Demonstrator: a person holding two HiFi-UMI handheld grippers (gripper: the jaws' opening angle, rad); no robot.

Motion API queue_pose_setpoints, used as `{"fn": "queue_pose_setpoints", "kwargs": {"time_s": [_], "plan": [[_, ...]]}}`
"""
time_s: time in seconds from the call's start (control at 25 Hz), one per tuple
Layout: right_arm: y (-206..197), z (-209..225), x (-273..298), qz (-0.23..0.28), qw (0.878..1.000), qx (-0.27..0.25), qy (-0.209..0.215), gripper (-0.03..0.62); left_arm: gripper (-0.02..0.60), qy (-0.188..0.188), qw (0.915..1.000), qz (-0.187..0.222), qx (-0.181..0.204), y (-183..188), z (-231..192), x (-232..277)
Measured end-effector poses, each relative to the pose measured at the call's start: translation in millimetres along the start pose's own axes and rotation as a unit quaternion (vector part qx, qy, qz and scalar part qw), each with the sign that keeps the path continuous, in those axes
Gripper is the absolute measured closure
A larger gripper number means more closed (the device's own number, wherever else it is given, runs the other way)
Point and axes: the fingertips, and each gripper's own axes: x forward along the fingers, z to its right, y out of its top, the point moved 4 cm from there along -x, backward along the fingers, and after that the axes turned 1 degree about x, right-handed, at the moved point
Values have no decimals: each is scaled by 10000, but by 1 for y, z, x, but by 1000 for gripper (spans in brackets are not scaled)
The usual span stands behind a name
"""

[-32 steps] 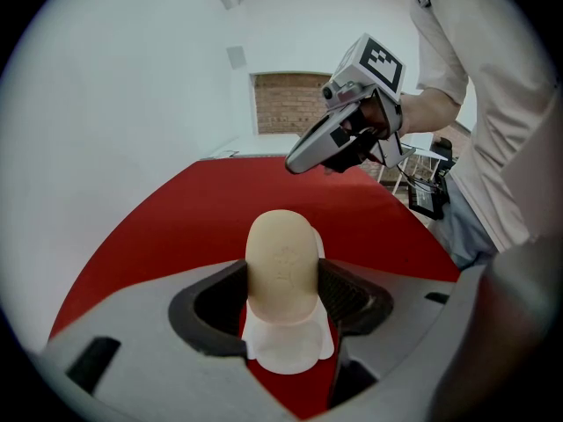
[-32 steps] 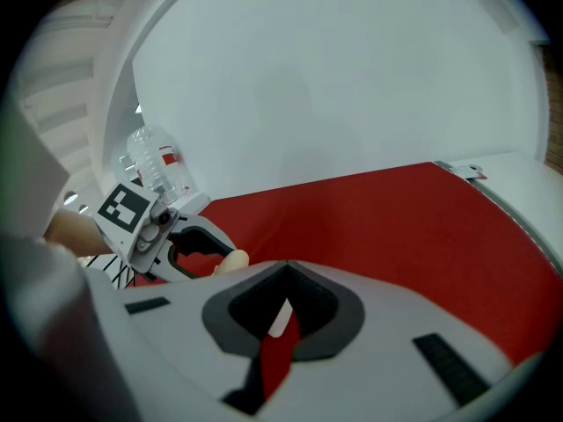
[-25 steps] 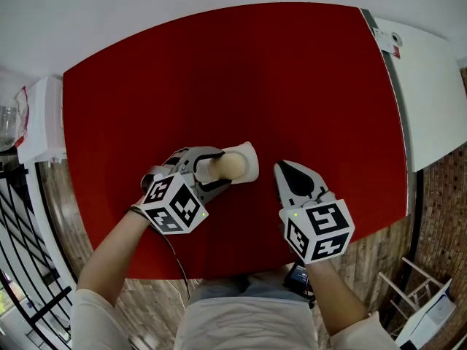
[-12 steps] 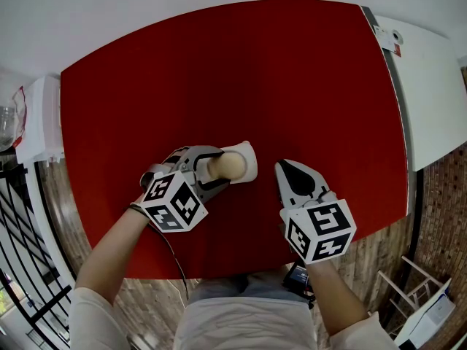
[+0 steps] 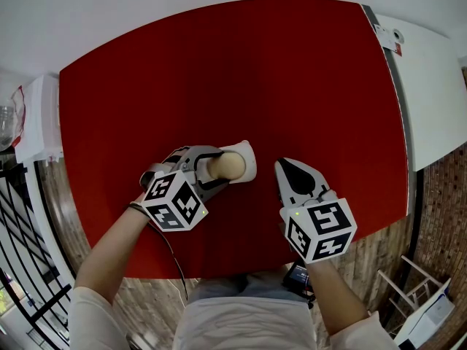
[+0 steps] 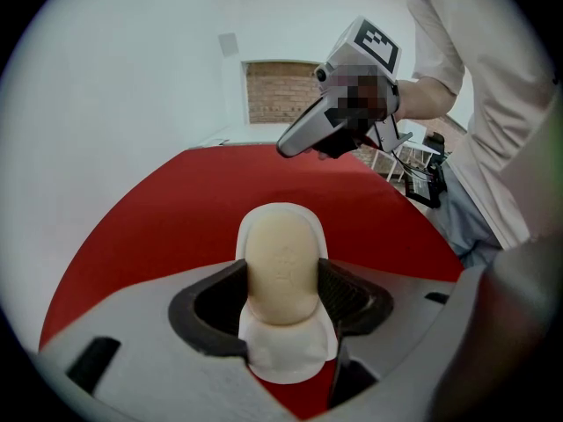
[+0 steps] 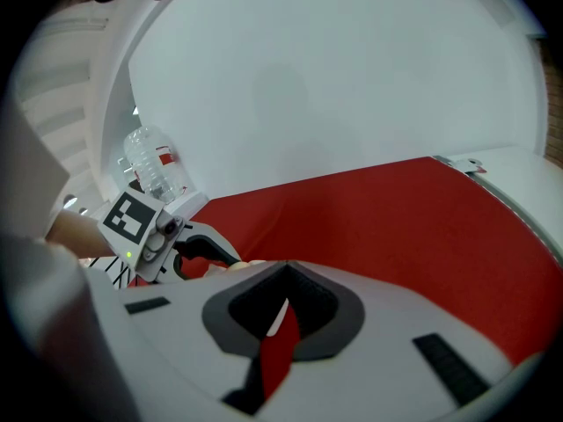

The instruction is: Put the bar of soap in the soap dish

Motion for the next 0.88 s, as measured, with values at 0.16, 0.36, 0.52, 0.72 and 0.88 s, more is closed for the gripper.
{"fn": "queue_pose_setpoints", "kwargs": {"time_s": [0.16,0.36,0.52,0.72,0.88], "plan": [[0,2,0,-10,10000,4,-4,591,322,-15,10000,13,-29,0,0,1],[-1,2,1,-15,10000,6,14,591,322,-88,9999,-7,-95,0,-1,2],[0,0,3,-16,10000,14,29,591,321,-133,9998,-17,-138,0,-1,2],[1,-1,4,-15,10000,10,40,591,321,-132,9998,-38,-111,-1,-1,1],[-1,1,4,-27,10000,12,47,591,321,-190,9998,-27,-40,2,0,3]]}}
